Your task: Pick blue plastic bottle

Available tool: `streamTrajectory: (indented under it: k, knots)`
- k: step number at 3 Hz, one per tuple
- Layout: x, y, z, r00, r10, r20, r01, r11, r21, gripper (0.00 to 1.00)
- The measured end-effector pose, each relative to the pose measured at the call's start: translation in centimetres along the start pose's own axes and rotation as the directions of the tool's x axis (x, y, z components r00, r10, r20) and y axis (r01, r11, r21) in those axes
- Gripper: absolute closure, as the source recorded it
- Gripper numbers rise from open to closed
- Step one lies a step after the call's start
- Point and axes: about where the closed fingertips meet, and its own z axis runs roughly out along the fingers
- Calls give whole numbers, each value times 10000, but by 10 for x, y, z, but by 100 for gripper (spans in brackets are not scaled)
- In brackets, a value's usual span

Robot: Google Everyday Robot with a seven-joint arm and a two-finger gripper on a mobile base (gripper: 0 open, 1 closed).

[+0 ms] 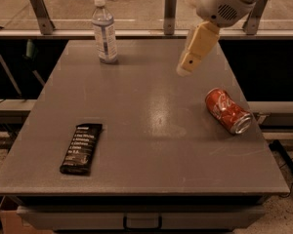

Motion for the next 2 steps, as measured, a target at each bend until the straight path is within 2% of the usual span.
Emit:
streamTrajectory:
  k: [1, 2]
  knots:
    - [0, 0, 0, 10000, 11, 16, -11, 10000, 13, 0]
    - [-13, -11, 14, 9979, 377, 523, -393, 9988, 304, 0]
